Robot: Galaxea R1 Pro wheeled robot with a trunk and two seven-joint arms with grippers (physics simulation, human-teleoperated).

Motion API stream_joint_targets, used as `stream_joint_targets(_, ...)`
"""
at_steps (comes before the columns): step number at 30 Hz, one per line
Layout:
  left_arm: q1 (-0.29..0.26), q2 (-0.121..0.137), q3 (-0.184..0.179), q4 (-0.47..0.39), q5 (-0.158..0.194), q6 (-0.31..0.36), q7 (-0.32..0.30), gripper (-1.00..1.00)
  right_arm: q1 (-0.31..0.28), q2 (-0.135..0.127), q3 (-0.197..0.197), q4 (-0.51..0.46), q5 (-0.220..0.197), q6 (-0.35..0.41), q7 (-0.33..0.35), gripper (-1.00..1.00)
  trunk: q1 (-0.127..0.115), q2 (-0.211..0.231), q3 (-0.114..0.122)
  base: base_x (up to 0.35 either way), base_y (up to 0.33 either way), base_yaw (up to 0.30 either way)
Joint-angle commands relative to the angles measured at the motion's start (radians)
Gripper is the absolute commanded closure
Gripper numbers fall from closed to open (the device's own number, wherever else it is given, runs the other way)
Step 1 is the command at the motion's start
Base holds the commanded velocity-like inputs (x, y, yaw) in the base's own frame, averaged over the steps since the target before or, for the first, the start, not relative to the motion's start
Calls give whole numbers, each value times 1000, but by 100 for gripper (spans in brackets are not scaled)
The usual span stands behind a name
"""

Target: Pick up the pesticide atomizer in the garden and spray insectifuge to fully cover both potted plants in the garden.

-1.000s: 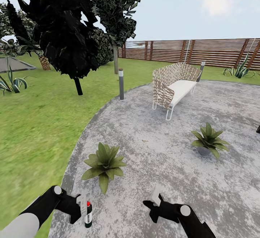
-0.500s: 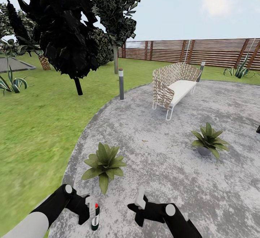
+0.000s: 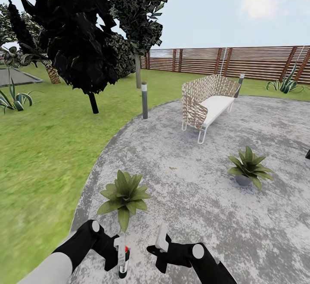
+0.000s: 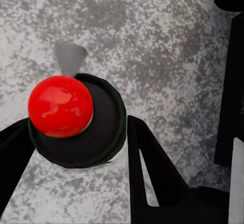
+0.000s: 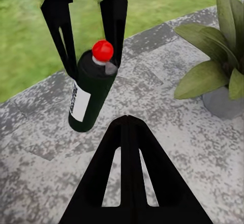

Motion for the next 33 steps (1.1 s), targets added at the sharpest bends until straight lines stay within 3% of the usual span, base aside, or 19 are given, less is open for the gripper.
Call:
stream_joint_targets(1,-1,-3,-4,-2,-2,-3,-2,100,0,0,-2,-1,11,-6,1,100,0,0,-1,0,0,0)
stream_joint_targets(11,-2,-44,-3,0,0,-9,-6,100,0,0,-2,-1,11,-6,1,100,0,0,-1,0,0,0)
stream_joint_targets(21,-2,-60,-6,1,0,-44,-24,100,0,0,-2,-1,12,-6,1,100,0,0,-1,0,0,0)
stream_joint_targets(27,-2,-71,-42,1,0,-45,-24,100,0,0,-2,-1,12,-6,1,100,0,0,-1,0,0,0)
stream_joint_targets(33,-2,-79,-46,1,3,-46,-25,100,0,0,-2,-1,12,-6,1,100,0,0,-1,0,0,0)
